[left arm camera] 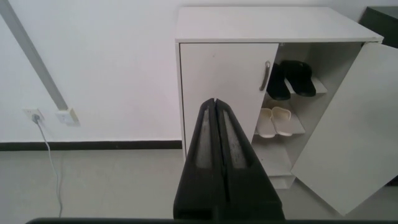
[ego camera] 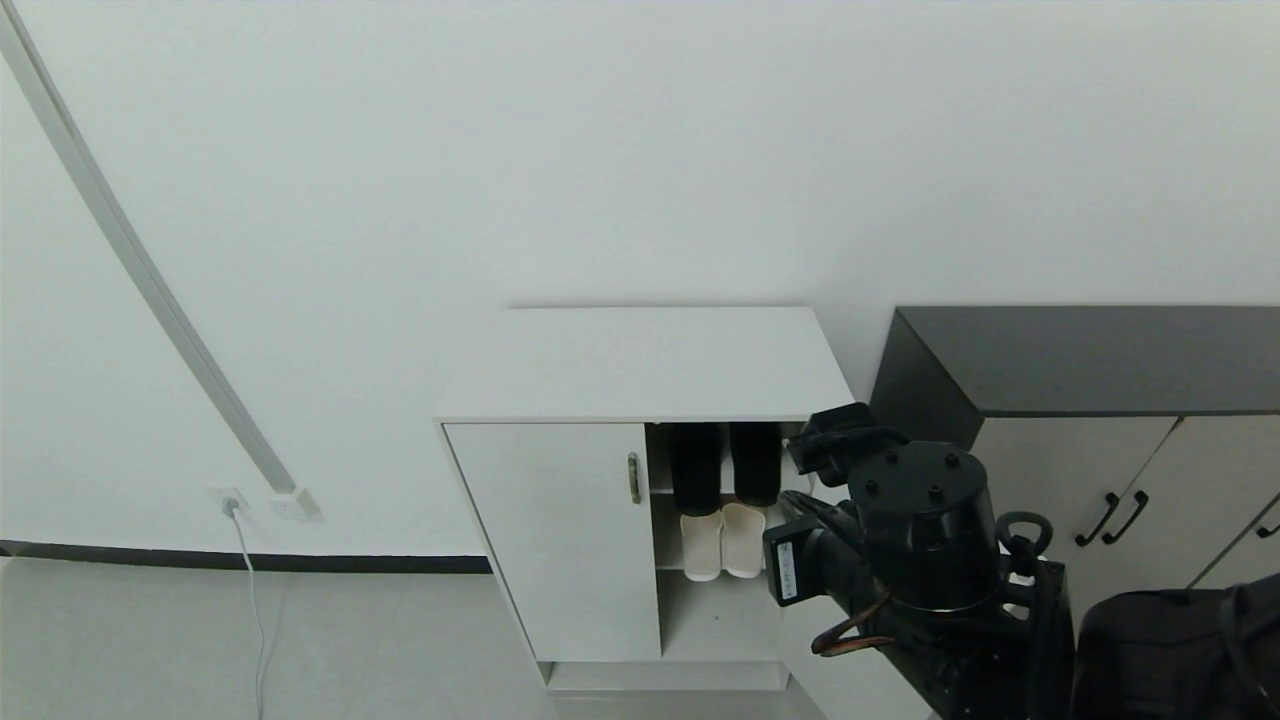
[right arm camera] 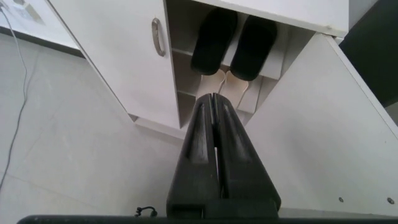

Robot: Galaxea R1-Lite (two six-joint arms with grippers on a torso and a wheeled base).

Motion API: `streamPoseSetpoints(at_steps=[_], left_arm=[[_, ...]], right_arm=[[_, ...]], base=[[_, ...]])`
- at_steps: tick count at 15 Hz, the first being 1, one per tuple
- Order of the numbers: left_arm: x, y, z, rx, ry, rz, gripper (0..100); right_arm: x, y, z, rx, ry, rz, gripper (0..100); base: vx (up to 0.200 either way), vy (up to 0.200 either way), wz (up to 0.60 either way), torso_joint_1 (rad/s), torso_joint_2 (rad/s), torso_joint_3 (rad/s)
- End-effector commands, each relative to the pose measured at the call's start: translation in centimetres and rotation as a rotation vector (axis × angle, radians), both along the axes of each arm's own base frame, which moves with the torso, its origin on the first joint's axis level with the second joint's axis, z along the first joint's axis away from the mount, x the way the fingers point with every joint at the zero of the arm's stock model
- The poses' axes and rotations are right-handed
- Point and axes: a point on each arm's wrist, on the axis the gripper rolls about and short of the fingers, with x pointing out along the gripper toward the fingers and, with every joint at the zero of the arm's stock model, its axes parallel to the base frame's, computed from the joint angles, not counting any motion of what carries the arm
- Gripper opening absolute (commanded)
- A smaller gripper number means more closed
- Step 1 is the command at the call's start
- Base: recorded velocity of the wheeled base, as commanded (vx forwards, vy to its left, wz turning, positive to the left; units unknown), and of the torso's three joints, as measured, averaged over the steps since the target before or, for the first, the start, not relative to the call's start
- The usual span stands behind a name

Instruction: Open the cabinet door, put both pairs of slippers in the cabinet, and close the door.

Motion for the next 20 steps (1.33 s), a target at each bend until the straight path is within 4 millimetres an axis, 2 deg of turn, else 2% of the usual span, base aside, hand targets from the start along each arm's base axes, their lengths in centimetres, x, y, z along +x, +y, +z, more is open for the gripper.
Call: streamPoseSetpoints(at_steps=[1,5,11,17,20], left_arm=[[0.01,0.0,-0.01,0.0,0.002,0.001,0],[0.01,0.0,-0.01,0.0,0.002,0.001,0],[0.01,0.0,-0.01,0.0,0.002,0.003,0],[0.01,0.0,-0.01,0.0,0.002,0.003,0],[0.01,0.0,-0.01,0.0,0.002,0.003,0]], right_arm=[[-0.01,0.02,-0.09,-0.003,0.002,0.001,0],[-0.1,-0.08,-0.23,-0.008,0.006,0.006,0],[-0.15,-0.19,-0.21,-0.014,0.007,0.018,0],[-0.05,-0.38,-0.02,-0.005,-0.016,0.018,0],[-0.05,-0.38,-0.02,-0.006,-0.017,0.018,0]], base=[[0.0,0.0,0.0,0.0,0.0,0.0],[0.0,0.0,0.0,0.0,0.0,0.0],[0.0,0.0,-0.6,0.003,0.0,0.0],[0.0,0.0,0.0,0.0,0.0,0.0],[-0.2,0.0,0.0,0.004,0.0,-0.001]])
